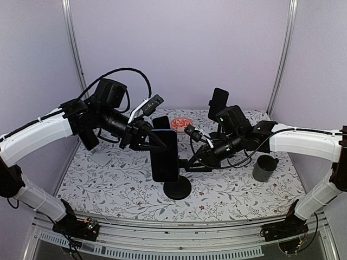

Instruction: Place the phone on the phone stand

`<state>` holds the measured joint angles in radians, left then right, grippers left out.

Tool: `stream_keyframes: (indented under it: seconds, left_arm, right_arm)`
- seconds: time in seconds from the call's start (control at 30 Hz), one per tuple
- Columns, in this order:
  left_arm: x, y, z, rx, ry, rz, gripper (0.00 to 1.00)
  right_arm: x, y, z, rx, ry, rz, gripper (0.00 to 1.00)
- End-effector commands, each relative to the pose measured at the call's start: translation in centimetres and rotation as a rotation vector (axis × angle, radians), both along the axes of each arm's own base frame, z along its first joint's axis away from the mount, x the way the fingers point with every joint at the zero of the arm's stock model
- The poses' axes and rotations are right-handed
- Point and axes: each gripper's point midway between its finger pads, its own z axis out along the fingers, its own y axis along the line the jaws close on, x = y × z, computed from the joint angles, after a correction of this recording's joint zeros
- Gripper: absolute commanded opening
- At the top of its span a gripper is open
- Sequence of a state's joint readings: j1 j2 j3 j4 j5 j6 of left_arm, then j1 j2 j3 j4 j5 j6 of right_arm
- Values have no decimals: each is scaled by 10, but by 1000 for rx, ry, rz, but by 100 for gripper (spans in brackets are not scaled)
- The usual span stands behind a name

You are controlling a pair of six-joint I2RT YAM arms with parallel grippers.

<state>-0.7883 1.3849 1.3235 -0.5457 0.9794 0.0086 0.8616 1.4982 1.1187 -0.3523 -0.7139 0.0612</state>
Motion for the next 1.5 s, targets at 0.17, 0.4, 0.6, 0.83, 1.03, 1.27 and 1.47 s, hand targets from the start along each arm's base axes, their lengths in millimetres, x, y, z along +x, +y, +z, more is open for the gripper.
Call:
stream_keyframes:
  seconds: [0.17,0.4,0.6,0.83,1.03,1.27,1.47]
  left_arm:
    - [-5,-8,17,-48,-43,-49,0]
    - [-6,-7,10,-29,-48,-60,0]
    - [-5,-9,6,-23,-47,-65,0]
    - [-5,-14,0,-16,-54,-79,0]
    - [-9,-33,-5,-46,-80,-152,0]
    - [-4,-54,-10,-108,-97,-224,0]
    - [-4,-57,-17,-147,-98,-249,0]
  right_arm:
    - [7,10,8,33,-29,16,37]
    - [11,12,16,44,-40,9,40]
    - [12,10,20,53,-29,8,34]
    - [6,8,12,43,-3,33,18]
    - [-4,7,16,62,9,90,3]
    - [-13,5,14,54,10,157,0]
    - [-15,4,12,46,23,161,0]
